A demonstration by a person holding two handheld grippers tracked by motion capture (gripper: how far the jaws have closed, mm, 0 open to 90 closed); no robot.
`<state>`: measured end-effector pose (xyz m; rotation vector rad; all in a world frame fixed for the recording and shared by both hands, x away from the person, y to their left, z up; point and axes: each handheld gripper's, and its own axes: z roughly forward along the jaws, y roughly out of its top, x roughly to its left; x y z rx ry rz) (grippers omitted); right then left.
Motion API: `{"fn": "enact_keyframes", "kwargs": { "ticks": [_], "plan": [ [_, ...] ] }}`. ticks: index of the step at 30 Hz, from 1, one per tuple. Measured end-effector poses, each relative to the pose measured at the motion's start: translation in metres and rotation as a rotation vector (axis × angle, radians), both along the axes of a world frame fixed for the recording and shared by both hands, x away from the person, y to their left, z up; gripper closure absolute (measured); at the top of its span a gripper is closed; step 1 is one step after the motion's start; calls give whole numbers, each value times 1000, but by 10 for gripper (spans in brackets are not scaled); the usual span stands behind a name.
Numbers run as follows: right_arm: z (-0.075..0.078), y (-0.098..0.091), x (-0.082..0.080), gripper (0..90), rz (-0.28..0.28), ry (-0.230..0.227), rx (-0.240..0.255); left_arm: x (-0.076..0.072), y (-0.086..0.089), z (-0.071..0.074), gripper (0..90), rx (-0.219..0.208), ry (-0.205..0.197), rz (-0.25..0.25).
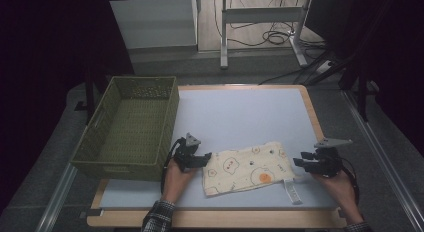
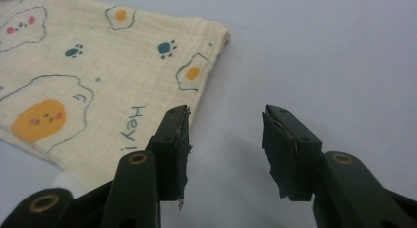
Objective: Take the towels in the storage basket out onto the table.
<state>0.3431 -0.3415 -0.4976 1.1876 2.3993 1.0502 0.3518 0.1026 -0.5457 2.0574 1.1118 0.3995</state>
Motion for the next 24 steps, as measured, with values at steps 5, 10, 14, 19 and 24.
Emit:
{"fn": "enact_keyframes", "kwargs": {
  "ticks": [5, 10, 14, 19, 24],
  "plan": [
    [6, 8, -4, 504, 24, -10, 14, 0, 0, 0, 351, -3, 0, 0],
    [8, 21, -10, 491, 64, -10, 19, 0, 1, -1, 351, -7, 1, 1],
    [6, 36, -15, 489, 100, -7, 16, 0, 1, -1, 351, -8, 1, 0],
    [2, 56, -20, 488, 154, -1, 13, 0, 1, -1, 352, -10, 2, 1],
    [-1, 77, -25, 489, 200, 3, 12, 0, 1, -1, 354, -11, 2, 2]
  ]
}}
